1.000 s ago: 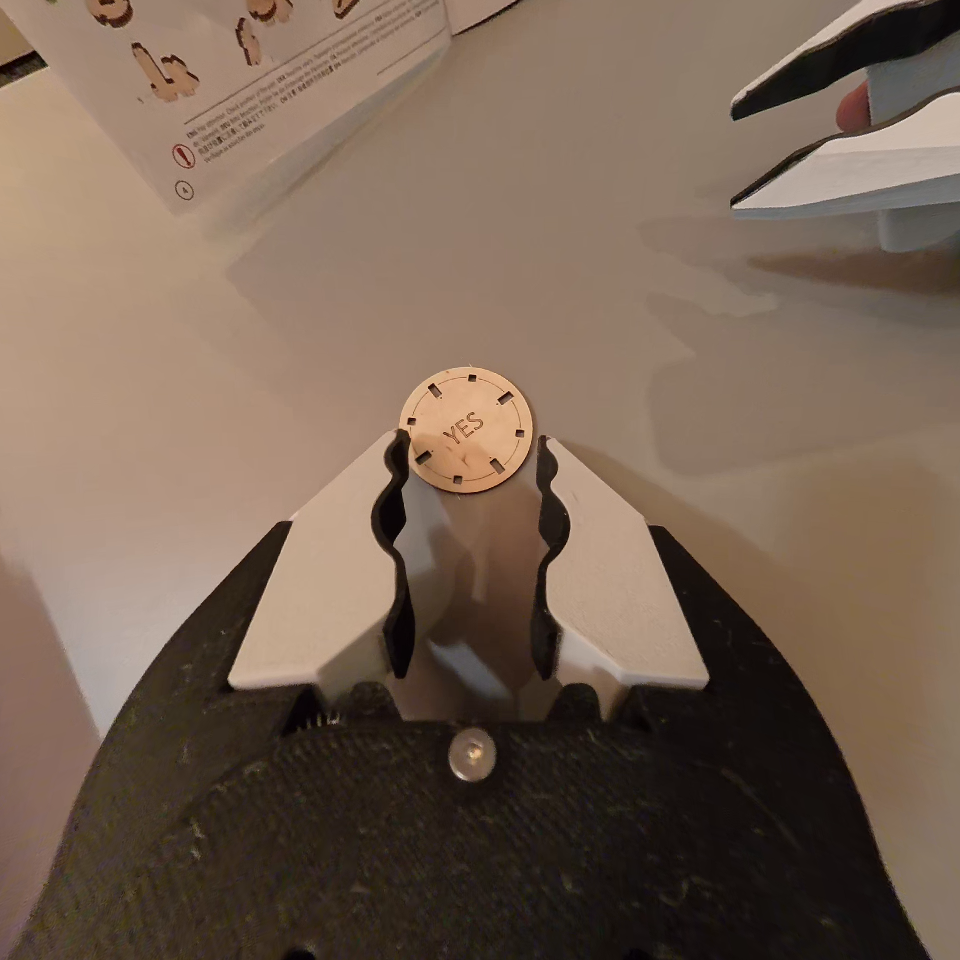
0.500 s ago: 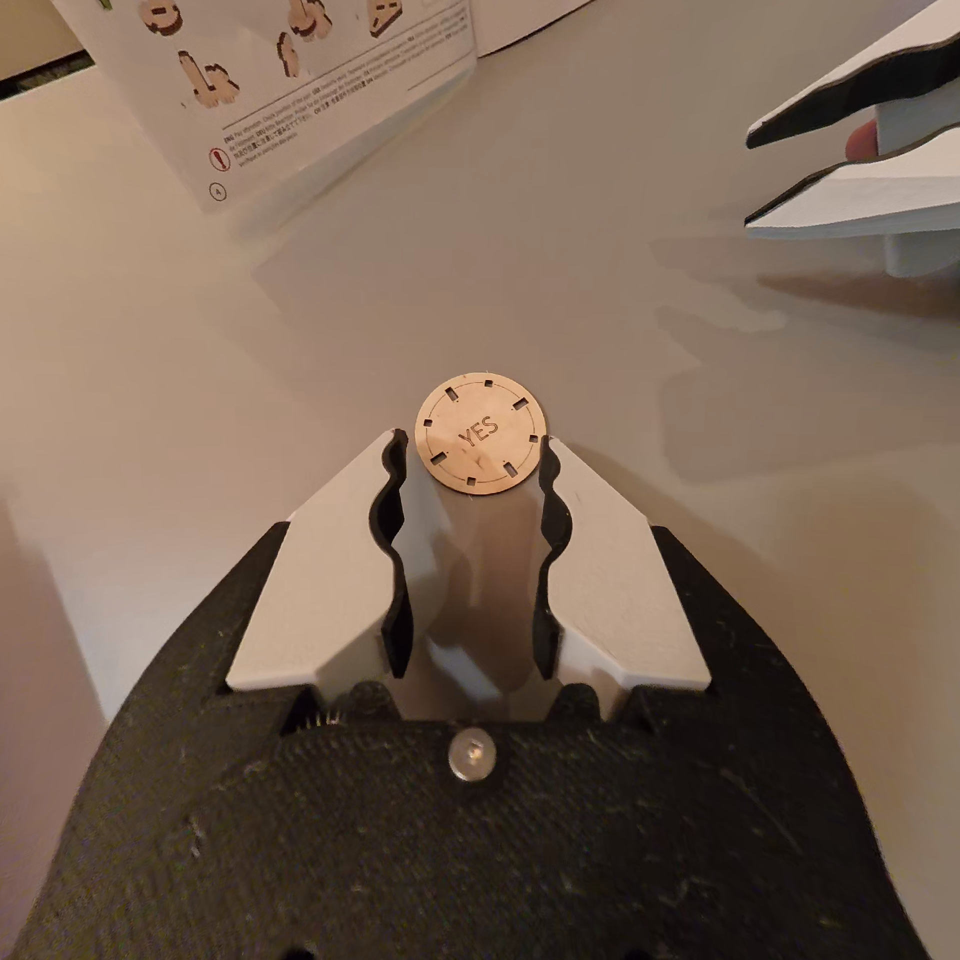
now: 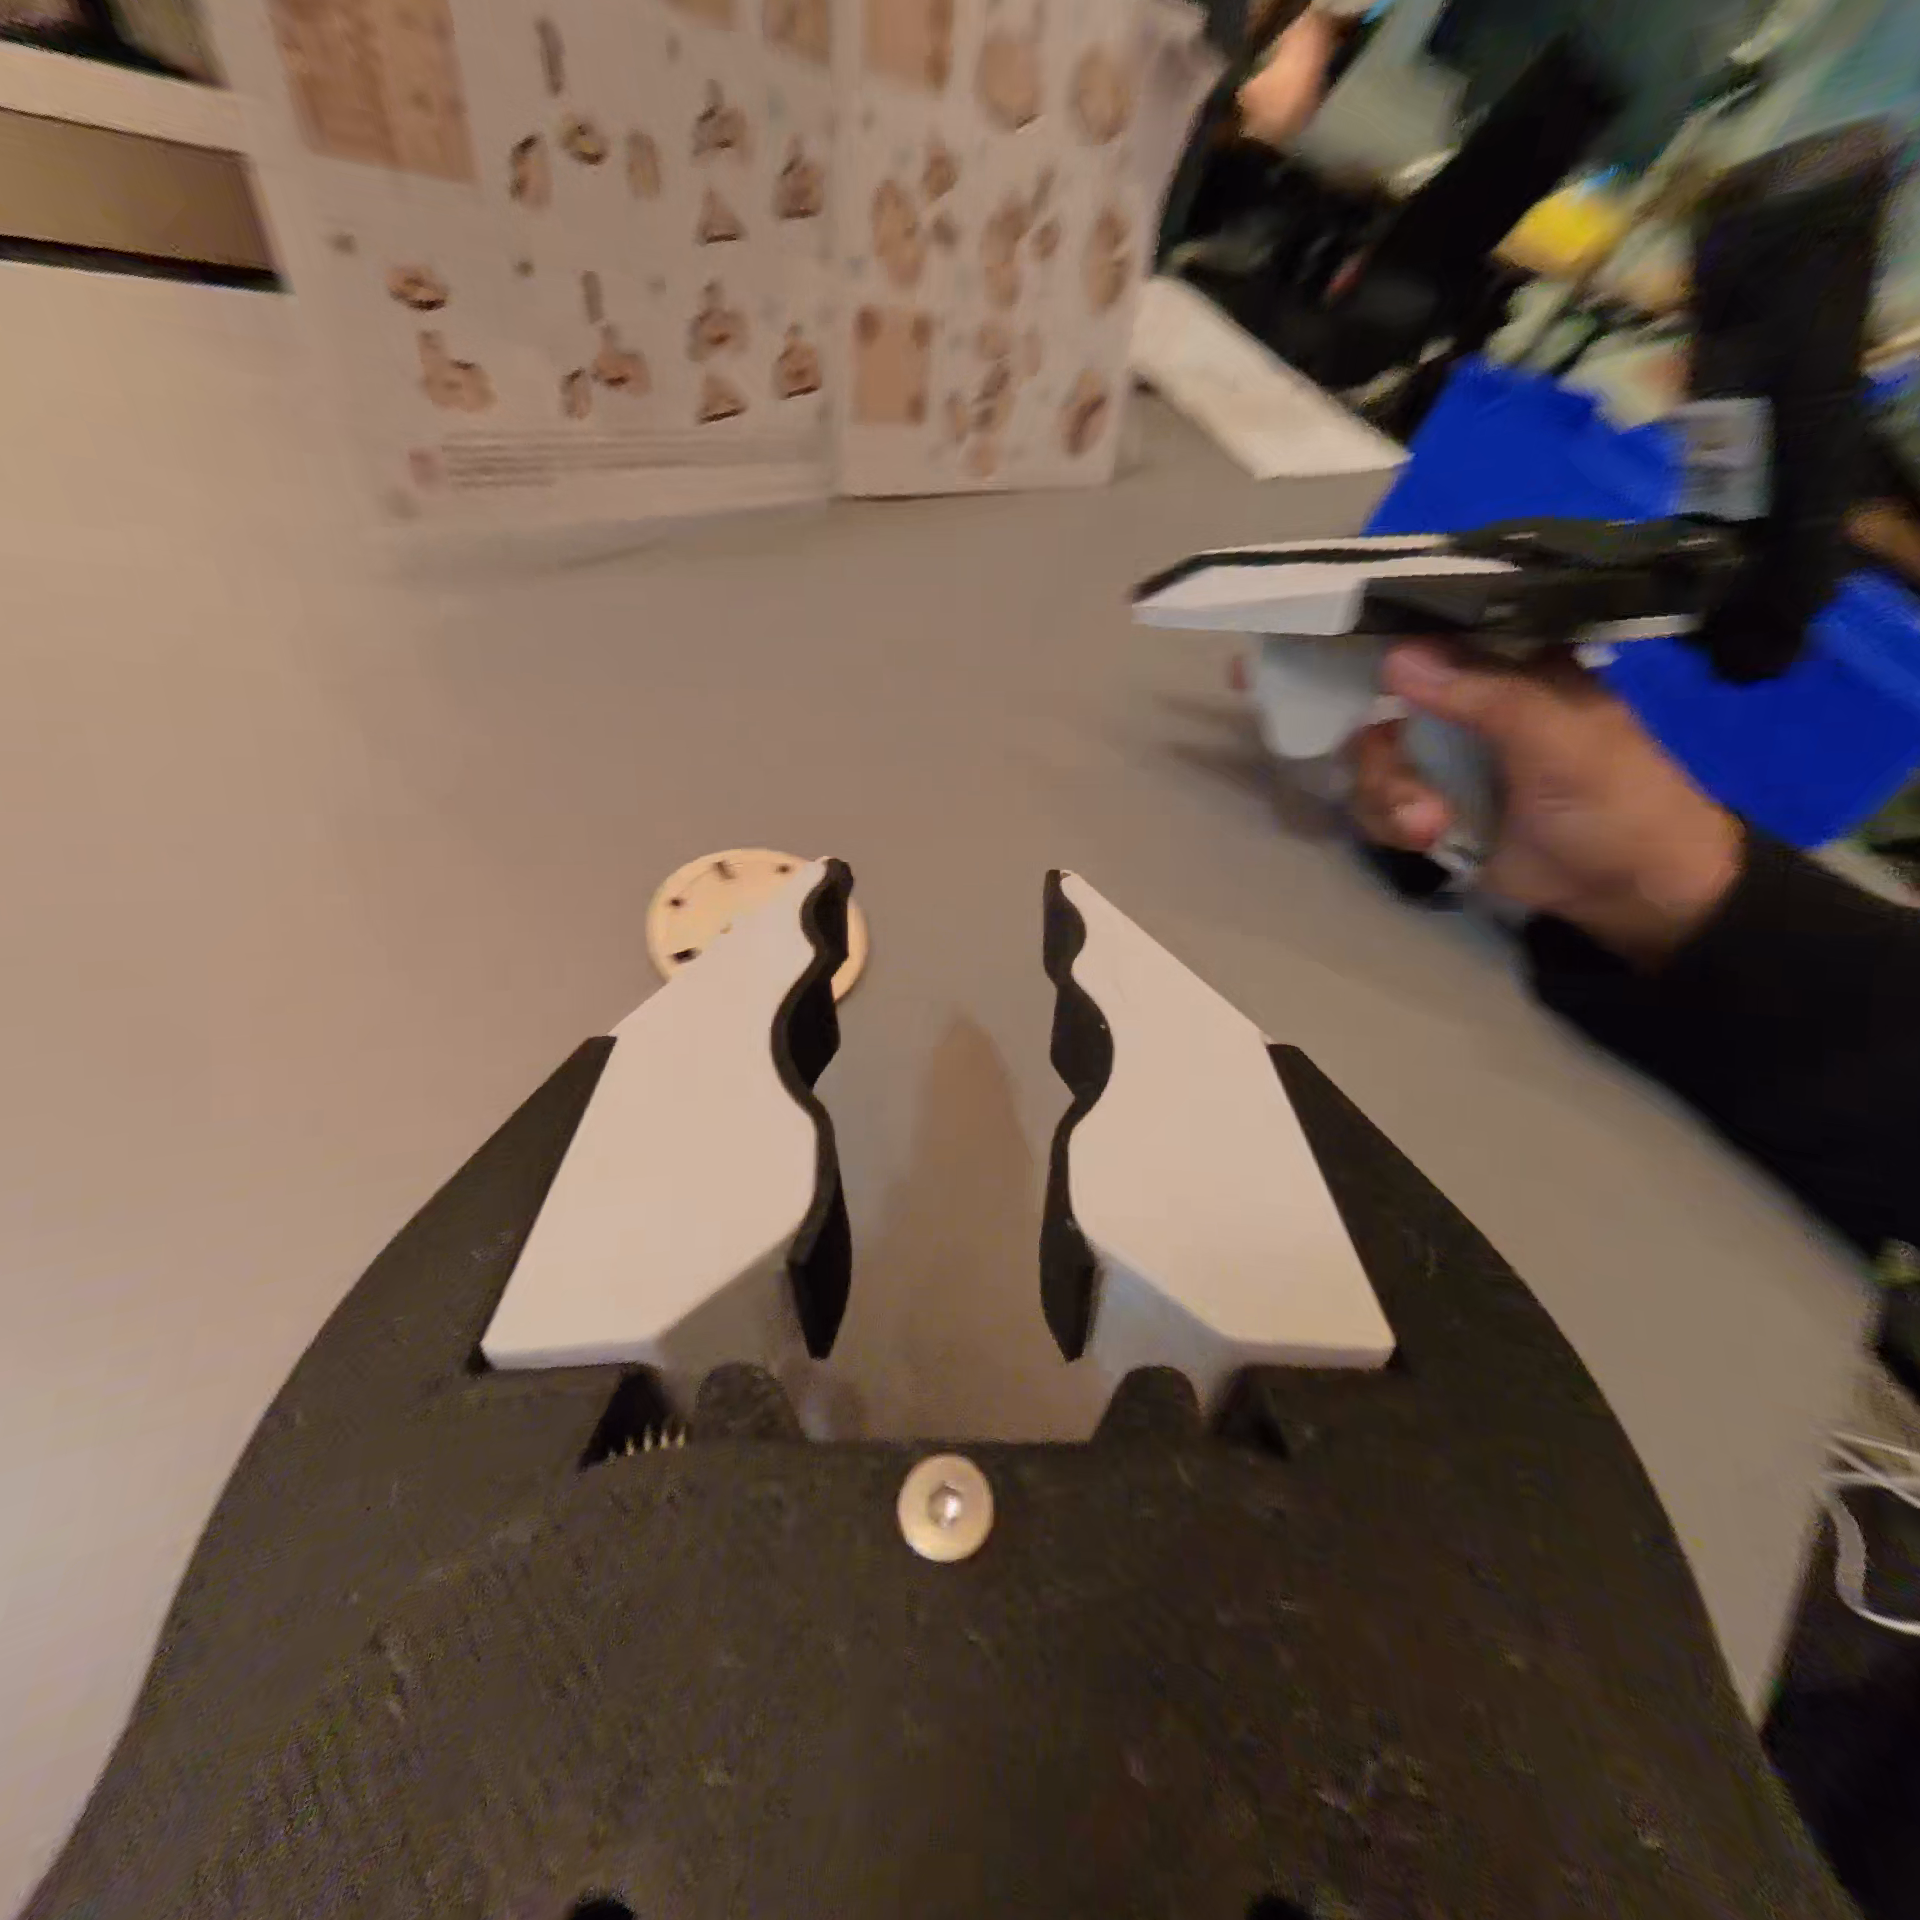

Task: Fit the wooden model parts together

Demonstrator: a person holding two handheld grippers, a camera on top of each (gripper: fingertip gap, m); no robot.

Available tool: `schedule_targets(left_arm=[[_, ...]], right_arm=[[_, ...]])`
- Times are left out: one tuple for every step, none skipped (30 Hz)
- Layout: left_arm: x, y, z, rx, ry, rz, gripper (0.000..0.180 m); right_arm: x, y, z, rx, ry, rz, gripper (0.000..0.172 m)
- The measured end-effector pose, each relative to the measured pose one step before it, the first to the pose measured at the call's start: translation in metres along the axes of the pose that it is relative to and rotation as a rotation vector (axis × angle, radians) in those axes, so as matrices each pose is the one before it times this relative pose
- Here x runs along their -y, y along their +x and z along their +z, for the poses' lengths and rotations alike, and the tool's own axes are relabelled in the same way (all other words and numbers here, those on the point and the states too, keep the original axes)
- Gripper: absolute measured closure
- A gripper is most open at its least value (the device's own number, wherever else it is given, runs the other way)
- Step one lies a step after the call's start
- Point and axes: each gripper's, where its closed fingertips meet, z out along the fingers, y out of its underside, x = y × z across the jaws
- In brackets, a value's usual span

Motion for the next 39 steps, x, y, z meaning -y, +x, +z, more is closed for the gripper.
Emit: schedule_targets(left_arm=[[0.00083, 0.00450, -0.00037, -0.0548, 0.0180, -0.0261, 0.147], [0.00093, 0.00183, 0.00011, -0.0362, 0.0142, -0.0303, 0.147], [0.00148, 0.00330, -0.00046, -0.0383, 0.0173, -0.0270, 0.147], [0.00184, 0.00382, -0.00085, -0.0355, 0.0157, -0.0216, 0.148], [0.00171, 0.00252, -0.00077, -0.0224, 0.0130, -0.0138, 0.149], [0.00130, 0.00139, -0.00075, -0.0108, 0.0090, -0.0039, 0.150], [0.00065, 0.00065, -0.00059, -0.0036, 0.0045, 0.0040, 0.150], [-0.00001, -0.00044, -0.00030, 0.0044, -0.0012, 0.0102, 0.150], [0.00011, -0.00127, -0.00025, 0.0100, -0.0027, 0.0127, 0.150], [0.00087, -0.00088, -0.00034, 0.0082, 0.0015, 0.0099, 0.150], [0.00148, -0.00048, -0.00053, 0.0043, 0.0053, 0.0040, 0.150], [0.00143, -0.00069, -0.00029, 0.0034, 0.0065, -0.0032, 0.150], [0.00116, -0.00063, -0.00021, 0.0012, 0.0059, -0.0092, 0.150], [0.00110, -0.00050, -0.00038, -0.0007, 0.0059, -0.0096, 0.150], [0.00151, -0.00048, -0.00059, 0.0013, 0.0077, -0.0041, 0.150], [0.00181, -0.00091, -0.00090, 0.0060, 0.0081, 0.0030, 0.150], [0.00219, -0.00167, -0.00111, 0.0110, 0.0109, 0.0058, 0.150], [0.00282, -0.00151, -0.00120, 0.0103, 0.0145, 0.0031, 0.150], [0.00288, -0.00111, -0.00120, 0.0061, 0.0154, -0.0019, 0.150], [0.00226, -0.00115, -0.00082, 0.0040, 0.0123, -0.0074, 0.150], [0.00141, -0.00158, -0.00063, 0.0037, 0.0082, -0.0122, 0.150], [0.00063, -0.00243, -0.00040, 0.0070, 0.0042, -0.0162, 0.150], [0.00014, -0.00310, -0.00008, 0.0094, 0.0011, -0.0184, 0.150], [0.00026, -0.00225, -0.00021, 0.0038, 0.0014, -0.0177, 0.149], [0.00098, -0.00049, -0.00041, -0.0042, 0.0046, -0.0142, 0.148], [0.00104, -0.00038, -0.00053, -0.0033, 0.0060, -0.0116, 0.148], [0.00060, -0.00082, -0.00040, 0.0014, 0.0040, -0.0072, 0.148], [0.00003, -0.00087, -0.00012, 0.0035, 0.0011, -0.0032, 0.148], [-0.00018, -0.00040, 0.00003, 0.0023, -0.0010, -0.0002, 0.148], [-0.00036, -0.00015, 0.00022, 0.0013, -0.0015, 0.0011, 0.148], [-0.00039, -0.00002, 0.00022, 0.0014, -0.0020, 0.0010, 0.148], [-0.00049, 0.00018, 0.00044, 0.0003, -0.0027, 0.0015, 0.148], [-0.00049, 0.00022, 0.00044, 0.0000, -0.0027, 0.0015, 0.148], [-0.00044, 0.00004, 0.00040, 0.0010, -0.0026, 0.0011, 0.148], [-0.00058, 0.00012, 0.00045, 0.0007, -0.0027, 0.0008, 0.147], [-0.00056, 0.00024, 0.00024, -0.0008, -0.0021, 0.0001, 0.147], [-0.00030, 0.00052, 0.00040, -0.0016, -0.0014, -0.0001, 0.147], [-0.00033, 0.00041, 0.00032, -0.0008, -0.0013, 0.0002, 0.147], [-0.00055, 0.00041, 0.00047, -0.0010, -0.0026, 0.0002, 0.147]], right_arm=[[0.00654, -0.00977, 0.00567, 0.0169, -0.0061, -0.0085, 0.150], [0.01081, -0.01399, 0.00634, 0.0230, -0.0053, -0.0166, 0.151], [0.01583, -0.01657, 0.00673, 0.0226, 0.0049, -0.0269, 0.151], [0.01991, -0.01792, 0.00751, 0.0211, 0.0123, -0.0384, 0.150], [0.02222, -0.01880, 0.00869, 0.0217, 0.0136, -0.0496, 0.150], [0.02269, -0.01904, 0.01054, 0.0226, 0.0087, -0.0580, 0.149], [0.02205, -0.01899, 0.01228, 0.0252, 0.0016, -0.0632, 0.149], [0.02053, -0.01906, 0.01403, 0.0305, -0.0073, -0.0670, 0.149], [0.01839, -0.01902, 0.01575, 0.0367, -0.0195, -0.0703, 0.149], [0.01601, -0.01869, 0.01715, 0.0423, -0.0329, -0.0728, 0.148], [0.01403, -0.01777, 0.01800, 0.0445, -0.0432, -0.0756, 0.148], [0.01156, -0.01794, 0.01814, 0.0576, -0.0562, -0.0773, 0.150], [0.00935, -0.01873, 0.01793, 0.0784, -0.0697, -0.0813, 0.151], [0.00938, -0.01534, 0.01804, 0.0731, -0.0683, -0.0791, 0.151], [0.00970, -0.01095, 0.01792, 0.0593, -0.0613, -0.0707, 0.151], [0.00812, -0.01039, 0.01734, 0.0707, -0.0631, -0.0676, 0.149], [0.00529, -0.00968, 0.01675, 0.0810, -0.0713, -0.0634, 0.142], [0.00280, -0.00388, 0.01604, 0.0585, -0.0774, -0.0546, 0.132], [0.00128, 0.00175, 0.01485, 0.0321, -0.0774, -0.0526, 0.128], [0.00138, 0.00361, 0.01384, 0.0232, -0.0662, -0.0548, 0.124], [0.00060, 0.00500, 0.01307, 0.0154, -0.0615, -0.0537, 0.122], [-0.00029, 0.00520, 0.01260, 0.0134, -0.0602, -0.0527, 0.123], [0.00049, 0.00414, 0.01166, 0.0175, -0.0495, -0.0439, 0.124], [0.00204, 0.00173, 0.01055, 0.0302, -0.0339, -0.0296, 0.125], [0.00345, 0.00017, 0.00927, 0.0382, -0.0228, -0.0185, 0.128], [0.00390, -0.00082, 0.00821, 0.0414, -0.0156, -0.0146, 0.130], [0.00306, -0.00127, 0.00736, 0.0401, -0.0167, -0.0166, 0.132], [0.00187, -0.00113, 0.00625, 0.0359, -0.0187, -0.0195, 0.134], [0.00097, 0.00082, 0.00541, 0.0231, -0.0183, -0.0170, 0.136], [0.00017, 0.00245, 0.00475, 0.0155, -0.0183, -0.0108, 0.138], [0.00001, 0.00273, 0.00417, 0.0159, -0.0142, -0.0007, 0.139], [0.00008, 0.00264, 0.00378, 0.0172, -0.0107, 0.0061, 0.139], [-0.00003, 0.00218, 0.00360, 0.0169, -0.0097, 0.0069, 0.138], [0.00002, 0.00110, 0.00321, 0.0175, -0.0101, 0.0041, 0.138], [-0.00080, 0.00074, 0.00288, 0.0108, -0.0179, -0.0002, 0.138], [-0.00189, 0.00022, 0.00264, 0.0041, -0.0260, -0.0083, 0.138], [-0.00198, -0.00048, 0.00233, 0.0002, -0.0276, -0.0160, 0.138], [-0.00127, -0.00207, 0.00185, 0.0053, -0.0215, -0.0140, 0.141], [-0.00157, -0.00169, 0.00117, 0.0030, -0.0227, -0.0058, 0.145]])
